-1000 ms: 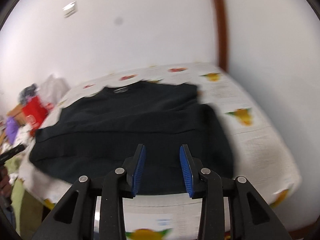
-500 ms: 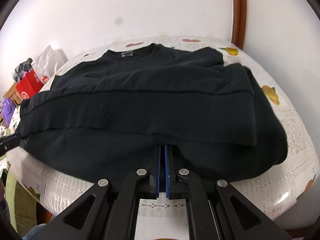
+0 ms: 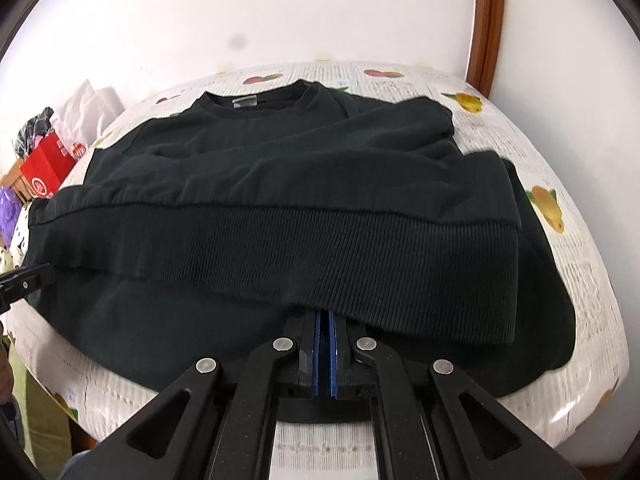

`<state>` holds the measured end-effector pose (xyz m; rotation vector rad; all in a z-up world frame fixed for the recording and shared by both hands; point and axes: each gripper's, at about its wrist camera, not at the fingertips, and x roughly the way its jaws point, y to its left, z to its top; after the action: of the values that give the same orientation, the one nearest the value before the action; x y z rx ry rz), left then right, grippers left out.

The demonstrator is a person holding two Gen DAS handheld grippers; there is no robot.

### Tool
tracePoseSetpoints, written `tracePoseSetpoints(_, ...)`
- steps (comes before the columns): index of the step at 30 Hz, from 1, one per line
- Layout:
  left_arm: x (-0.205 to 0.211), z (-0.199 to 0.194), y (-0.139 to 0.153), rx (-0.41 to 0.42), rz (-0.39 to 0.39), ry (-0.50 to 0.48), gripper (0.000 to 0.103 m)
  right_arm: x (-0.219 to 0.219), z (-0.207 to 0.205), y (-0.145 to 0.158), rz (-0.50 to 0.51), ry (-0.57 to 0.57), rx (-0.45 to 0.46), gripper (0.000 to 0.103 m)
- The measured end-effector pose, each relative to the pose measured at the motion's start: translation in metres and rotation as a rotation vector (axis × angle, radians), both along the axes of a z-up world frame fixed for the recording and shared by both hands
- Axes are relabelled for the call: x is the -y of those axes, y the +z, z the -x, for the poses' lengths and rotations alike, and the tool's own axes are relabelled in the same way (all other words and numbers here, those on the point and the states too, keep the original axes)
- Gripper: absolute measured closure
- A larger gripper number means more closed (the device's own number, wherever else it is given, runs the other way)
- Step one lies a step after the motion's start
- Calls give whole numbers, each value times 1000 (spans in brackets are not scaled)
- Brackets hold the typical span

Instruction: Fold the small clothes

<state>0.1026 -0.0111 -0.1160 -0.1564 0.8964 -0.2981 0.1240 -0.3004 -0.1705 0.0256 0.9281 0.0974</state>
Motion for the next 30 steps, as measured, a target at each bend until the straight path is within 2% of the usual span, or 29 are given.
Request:
tracePoseSetpoints(1, 2, -3, 5, 38, -41, 4, 74, -1, -3, 1, 2, 1, 5, 100)
tracePoseSetpoints(3, -2, -6, 12, 71, -73, 5, 74, -1, -11, 4, -3, 4, 21, 100)
tracePoseSetpoints(12, -16, -61, 26, 112, -48, 42, 74, 1, -62, 26, -59, 5, 105, 100)
tracePoseSetpoints(17, -21, -99, 34, 149, -84, 71, 72, 3, -103, 35, -40, -22, 137, 98)
tracePoseSetpoints(19, -26, -119, 38, 158, -114, 112, 72, 9, -119, 37, -43, -43, 134, 97)
tracePoseSetpoints(21, -30, -131, 43, 148, -114, 129, 73, 16, -131, 43, -31, -74, 157, 94)
tracePoseSetpoints(24, -42, -133, 54, 187, -124, 141, 70, 30, -140, 52, -39, -93, 186, 81)
tracePoseSetpoints(26, -49, -136, 53, 195, -158, 159, 60, 39, -143, 52, -11, -100, 196, 61)
tracePoseSetpoints(28, -60, -137, 46, 176, -163, 158, 56, 49, -146, 47, 28, -110, 186, 56)
tracePoseSetpoints(30, -69, -136, 37, 144, -173, 157, 56, 58, -150, 40, 44, -117, 162, 56)
